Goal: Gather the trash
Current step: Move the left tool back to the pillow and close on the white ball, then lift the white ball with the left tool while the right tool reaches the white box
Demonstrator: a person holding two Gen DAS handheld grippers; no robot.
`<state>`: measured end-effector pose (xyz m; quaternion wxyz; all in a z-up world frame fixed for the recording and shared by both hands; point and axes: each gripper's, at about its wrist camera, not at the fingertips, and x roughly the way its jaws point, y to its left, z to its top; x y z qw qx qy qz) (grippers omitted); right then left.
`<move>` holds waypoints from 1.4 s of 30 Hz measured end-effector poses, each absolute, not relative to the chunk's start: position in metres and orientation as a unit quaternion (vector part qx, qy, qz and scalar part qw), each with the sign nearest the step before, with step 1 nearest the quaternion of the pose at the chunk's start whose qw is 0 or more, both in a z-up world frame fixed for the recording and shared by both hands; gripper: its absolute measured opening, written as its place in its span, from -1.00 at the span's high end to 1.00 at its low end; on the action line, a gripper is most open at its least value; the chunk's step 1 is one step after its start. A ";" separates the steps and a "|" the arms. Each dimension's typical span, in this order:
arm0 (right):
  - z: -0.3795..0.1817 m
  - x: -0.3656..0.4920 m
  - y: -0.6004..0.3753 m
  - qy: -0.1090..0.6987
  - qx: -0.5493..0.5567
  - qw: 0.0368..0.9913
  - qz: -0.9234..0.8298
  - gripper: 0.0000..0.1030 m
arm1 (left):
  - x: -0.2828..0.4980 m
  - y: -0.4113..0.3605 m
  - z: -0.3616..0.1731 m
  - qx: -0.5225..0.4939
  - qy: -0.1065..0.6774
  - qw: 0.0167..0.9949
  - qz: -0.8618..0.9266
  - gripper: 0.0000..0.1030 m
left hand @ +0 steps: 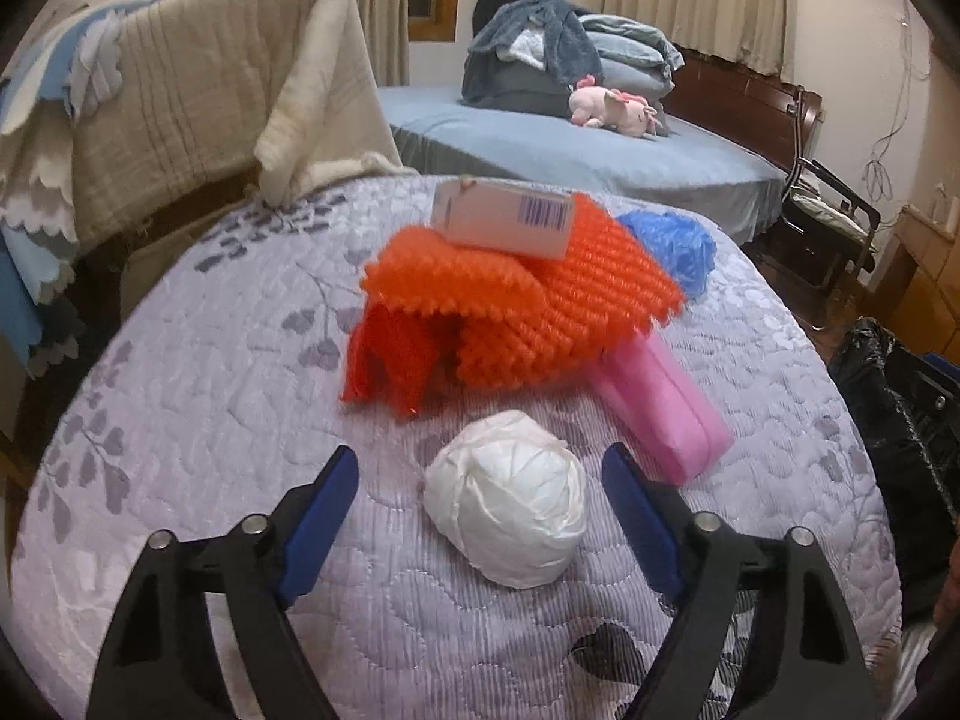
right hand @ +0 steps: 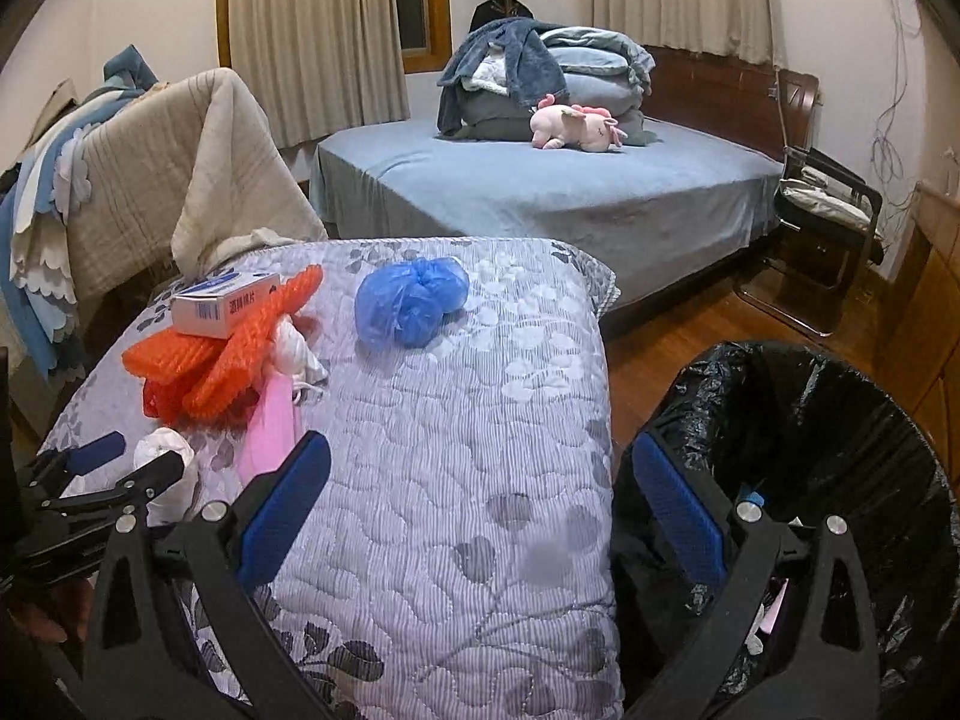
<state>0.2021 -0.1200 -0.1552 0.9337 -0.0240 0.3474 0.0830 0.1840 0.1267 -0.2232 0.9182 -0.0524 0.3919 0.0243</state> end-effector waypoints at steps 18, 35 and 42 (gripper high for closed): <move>-0.158 0.213 -0.085 0.346 -0.032 0.931 0.114 -0.90 | 0.178 0.151 -0.204 -0.075 0.381 0.921 0.028 0.23; -0.141 0.280 0.035 0.324 -0.027 0.928 0.184 -0.90 | 0.219 0.246 -0.170 -0.072 0.338 0.933 0.101 0.23; -0.152 0.297 0.063 0.331 -0.029 0.925 0.186 -0.76 | 0.230 0.265 -0.173 -0.076 0.336 0.932 0.109 0.23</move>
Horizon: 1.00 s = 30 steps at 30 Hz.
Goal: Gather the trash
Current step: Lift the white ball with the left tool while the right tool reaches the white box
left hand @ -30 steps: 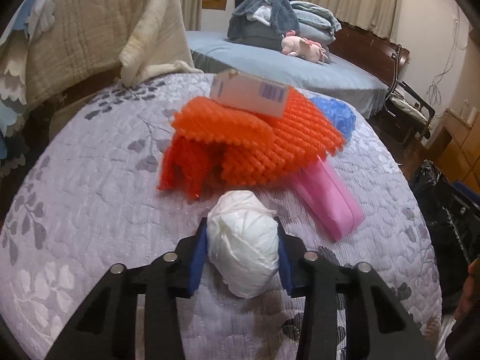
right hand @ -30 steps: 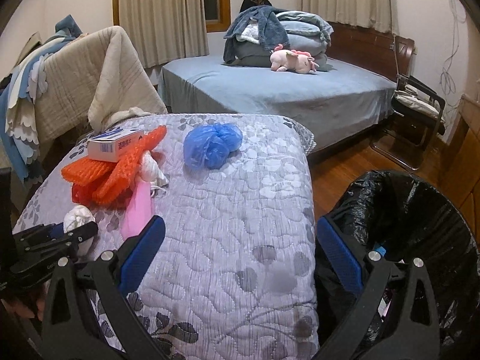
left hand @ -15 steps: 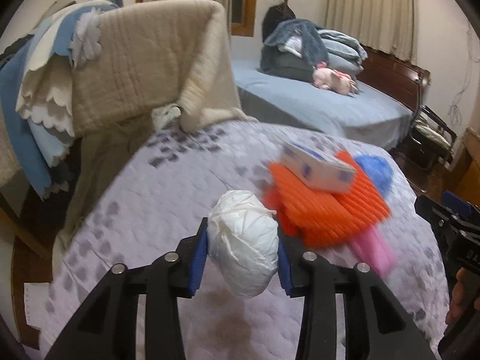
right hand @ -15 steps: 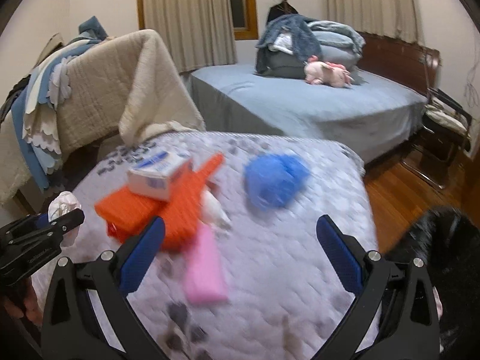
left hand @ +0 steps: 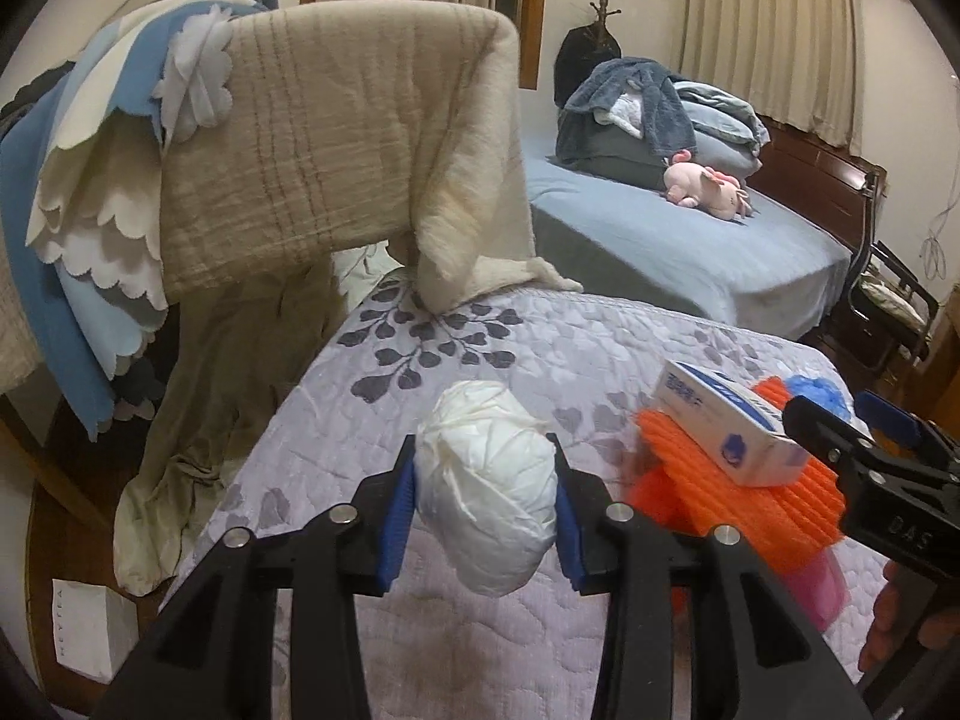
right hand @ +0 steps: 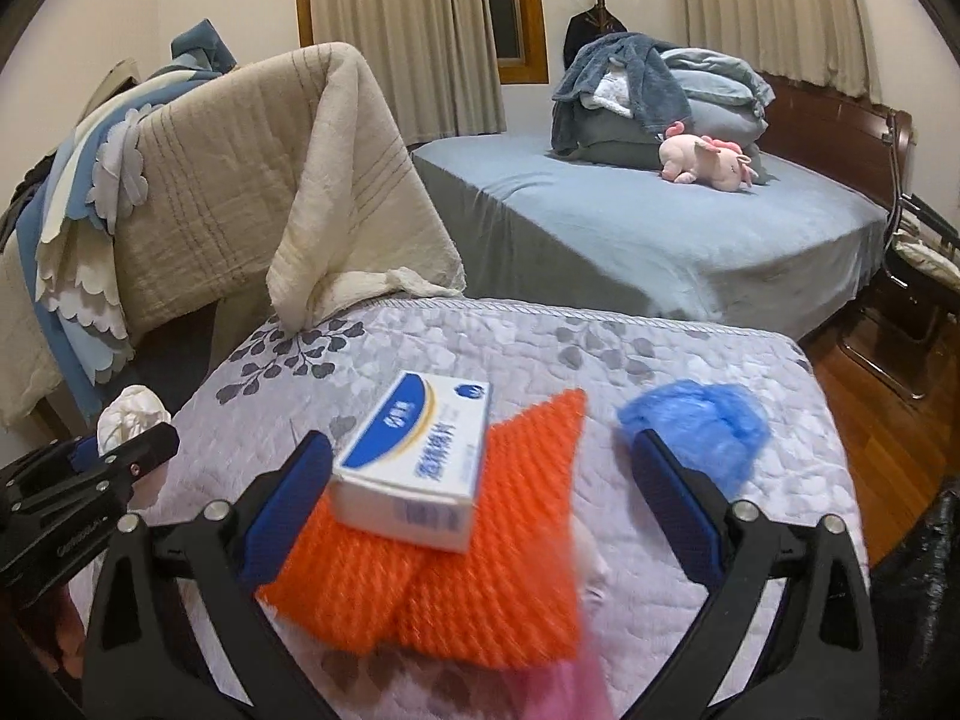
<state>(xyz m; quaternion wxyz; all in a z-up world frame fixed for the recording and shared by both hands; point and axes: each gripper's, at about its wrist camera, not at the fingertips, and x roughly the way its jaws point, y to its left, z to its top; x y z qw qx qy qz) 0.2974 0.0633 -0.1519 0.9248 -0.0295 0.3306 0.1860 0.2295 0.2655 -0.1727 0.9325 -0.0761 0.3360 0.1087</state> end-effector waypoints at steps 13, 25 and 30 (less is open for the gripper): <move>-0.163 0.309 0.088 0.352 -0.030 0.916 0.192 -0.65 | 0.229 0.281 -0.182 -0.096 0.340 0.928 0.119 0.23; -0.176 0.331 0.099 0.377 -0.033 0.909 0.178 -0.69 | 0.229 0.281 -0.183 -0.095 0.341 0.928 0.118 0.22; -0.187 0.343 0.100 0.411 -0.033 0.893 0.179 -0.10 | 0.230 0.281 -0.184 -0.097 0.343 0.927 0.117 0.22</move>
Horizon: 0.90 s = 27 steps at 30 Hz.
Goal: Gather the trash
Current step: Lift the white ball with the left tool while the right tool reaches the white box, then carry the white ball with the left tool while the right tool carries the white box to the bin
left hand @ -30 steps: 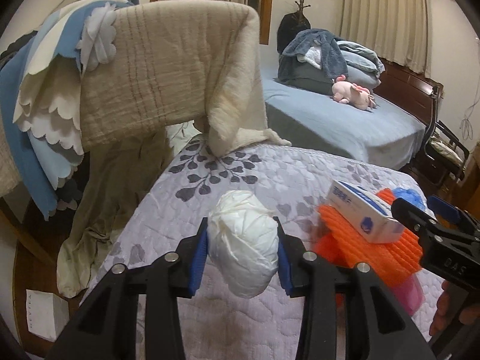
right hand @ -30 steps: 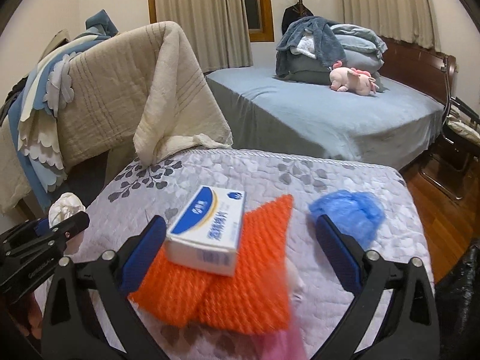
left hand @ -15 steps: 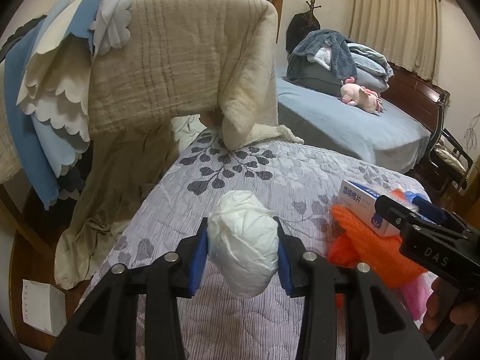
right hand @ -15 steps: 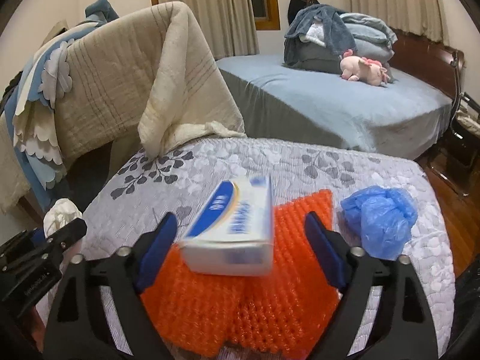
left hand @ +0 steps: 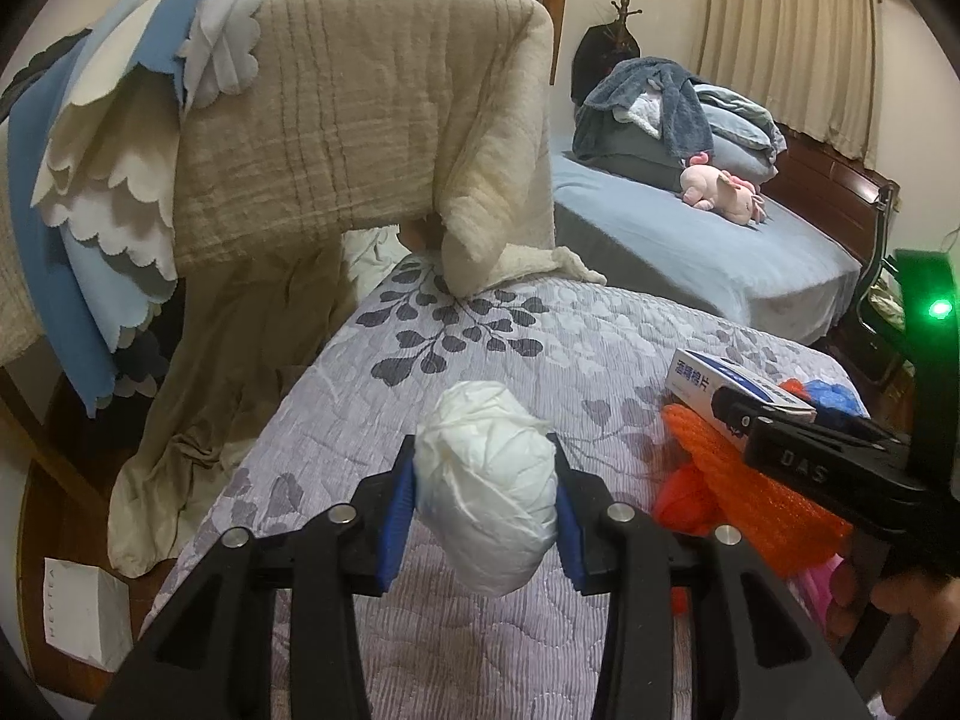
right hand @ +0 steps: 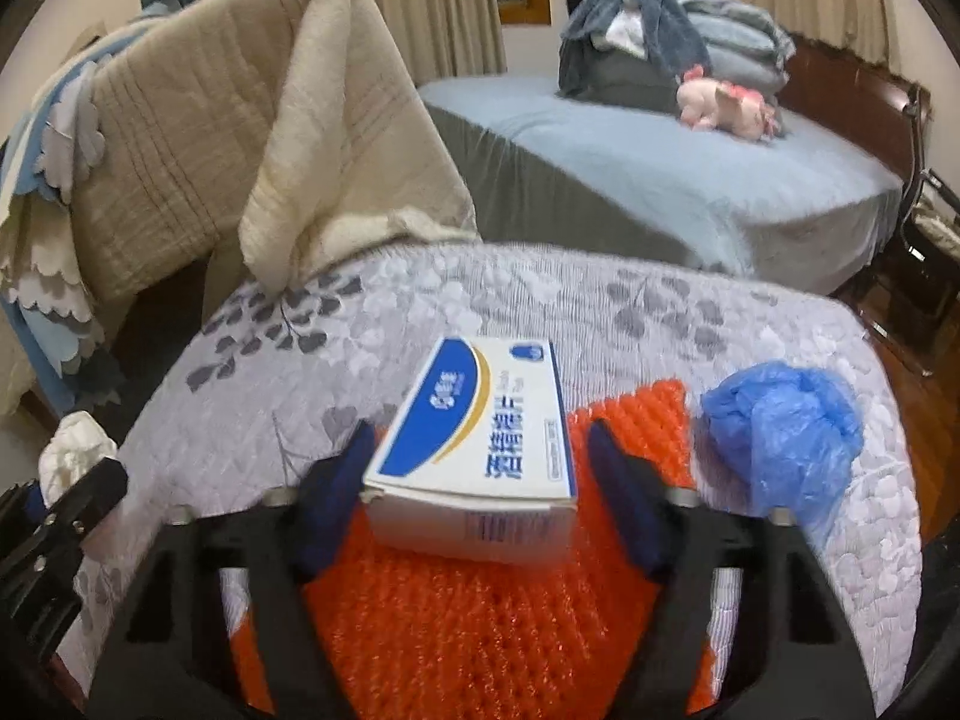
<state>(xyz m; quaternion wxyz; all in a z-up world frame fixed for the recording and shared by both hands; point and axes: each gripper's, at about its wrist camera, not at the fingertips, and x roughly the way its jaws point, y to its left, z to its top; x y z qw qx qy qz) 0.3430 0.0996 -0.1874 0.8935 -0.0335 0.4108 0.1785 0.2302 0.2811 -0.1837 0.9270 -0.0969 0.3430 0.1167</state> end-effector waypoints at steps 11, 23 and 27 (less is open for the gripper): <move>-0.151 0.307 0.068 0.363 -0.017 0.909 0.203 -0.07 | 0.227 0.262 -0.171 -0.088 0.332 0.933 0.107 0.22; -0.111 0.259 0.000 0.321 0.007 0.926 0.200 -0.07 | 0.215 0.207 -0.136 -0.072 0.311 0.946 0.063 0.22; -0.104 0.241 -0.028 0.316 0.013 0.931 0.184 -0.07 | 0.211 0.180 -0.127 -0.062 0.305 0.949 0.044 0.22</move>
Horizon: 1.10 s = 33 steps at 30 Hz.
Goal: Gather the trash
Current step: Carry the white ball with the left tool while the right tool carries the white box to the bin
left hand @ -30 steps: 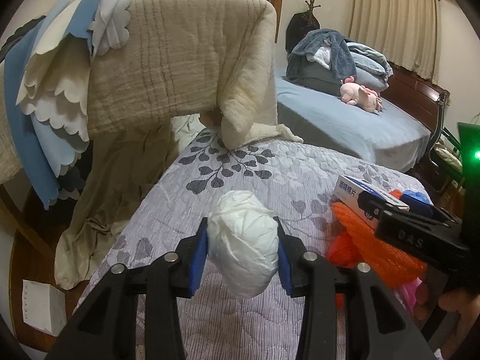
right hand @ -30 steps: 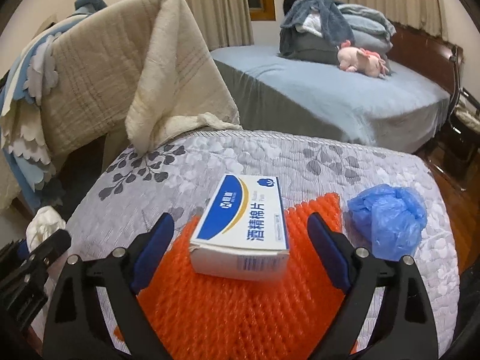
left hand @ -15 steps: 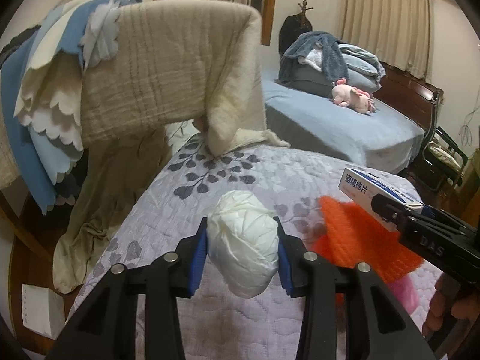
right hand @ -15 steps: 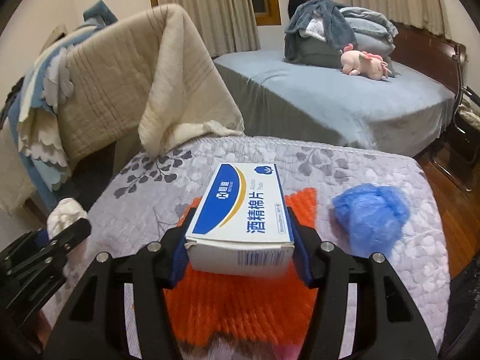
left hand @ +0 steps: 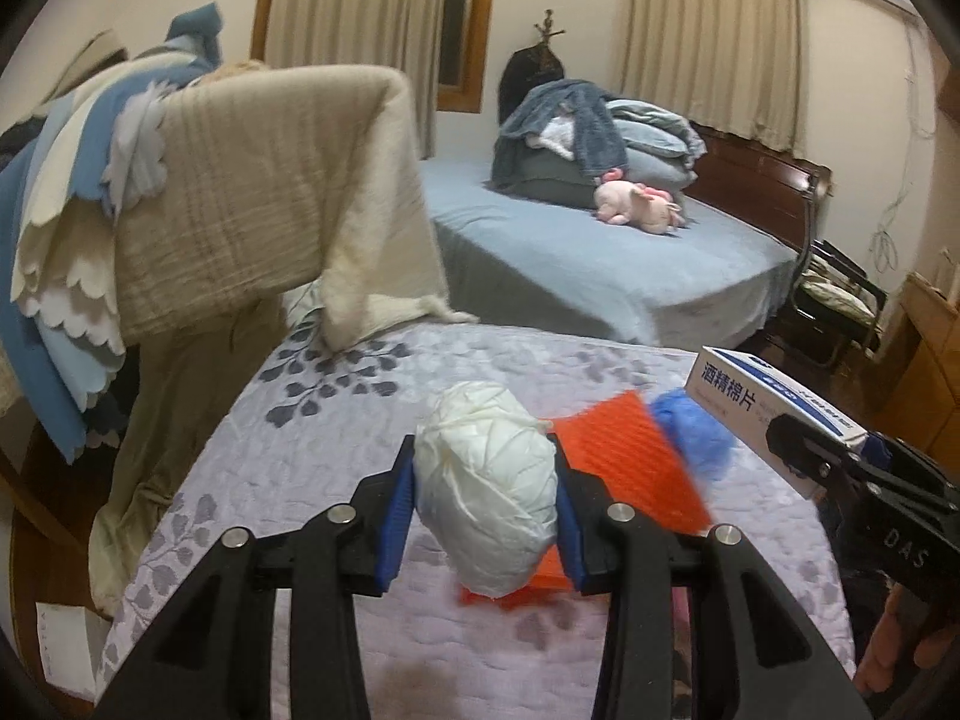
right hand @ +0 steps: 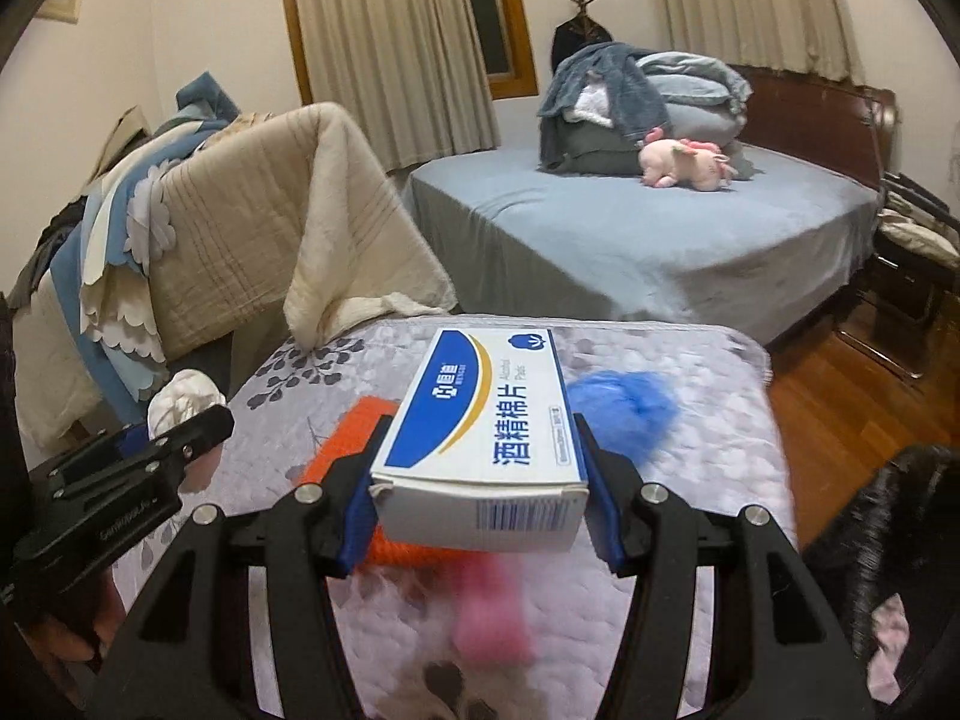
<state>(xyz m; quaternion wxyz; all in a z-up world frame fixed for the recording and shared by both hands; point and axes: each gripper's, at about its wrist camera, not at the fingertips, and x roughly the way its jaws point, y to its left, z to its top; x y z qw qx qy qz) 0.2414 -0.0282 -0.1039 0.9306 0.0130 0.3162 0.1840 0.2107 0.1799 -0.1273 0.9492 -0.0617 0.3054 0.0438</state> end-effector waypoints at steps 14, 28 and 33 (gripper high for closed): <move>-0.087 0.208 -0.115 0.297 0.038 0.946 0.123 -0.07 | 0.211 0.084 -0.116 -0.048 0.308 0.949 -0.050 0.22; -0.088 0.173 -0.234 0.287 0.052 0.957 0.001 -0.07 | 0.217 -0.026 -0.117 -0.023 0.309 0.939 -0.151 0.22; -0.086 0.160 -0.269 0.279 0.056 0.958 -0.034 -0.07 | 0.215 -0.072 -0.115 -0.011 0.304 0.933 -0.194 0.22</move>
